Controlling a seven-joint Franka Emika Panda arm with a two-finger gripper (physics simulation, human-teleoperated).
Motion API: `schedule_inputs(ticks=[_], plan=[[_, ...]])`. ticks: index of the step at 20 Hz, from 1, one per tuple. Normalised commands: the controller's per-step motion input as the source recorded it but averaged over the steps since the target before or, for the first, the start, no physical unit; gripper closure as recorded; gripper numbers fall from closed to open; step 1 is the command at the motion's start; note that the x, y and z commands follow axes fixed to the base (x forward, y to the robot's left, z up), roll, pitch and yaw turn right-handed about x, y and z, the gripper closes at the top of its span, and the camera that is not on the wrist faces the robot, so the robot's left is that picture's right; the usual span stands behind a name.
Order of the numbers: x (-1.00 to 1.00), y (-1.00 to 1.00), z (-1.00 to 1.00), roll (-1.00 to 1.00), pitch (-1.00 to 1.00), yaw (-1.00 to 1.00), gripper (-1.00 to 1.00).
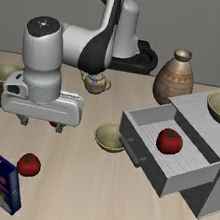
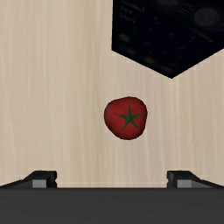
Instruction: Pick the tomato next to the cereal and place it on the porcelain bowl between the cabinet and the cutting board
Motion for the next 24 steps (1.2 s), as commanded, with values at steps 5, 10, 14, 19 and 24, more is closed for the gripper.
schedule_inputs(ticks=[5,10,14,19,24], plan=[[0.00,0.00,0.00,0.00,0.00,-0.36,-1.00],[0.00,0.00,-0.20,0.00,0.00,-0.36,-1.00],[0.00,0.00,-1.00,0.00,0.00,0.00,-1.00],[0.40,0.20,-0.40,0.00,0.00,0.00,-1.00],[0.60,-0.40,0.00,0.00,0.00,0.00,-1.00]])
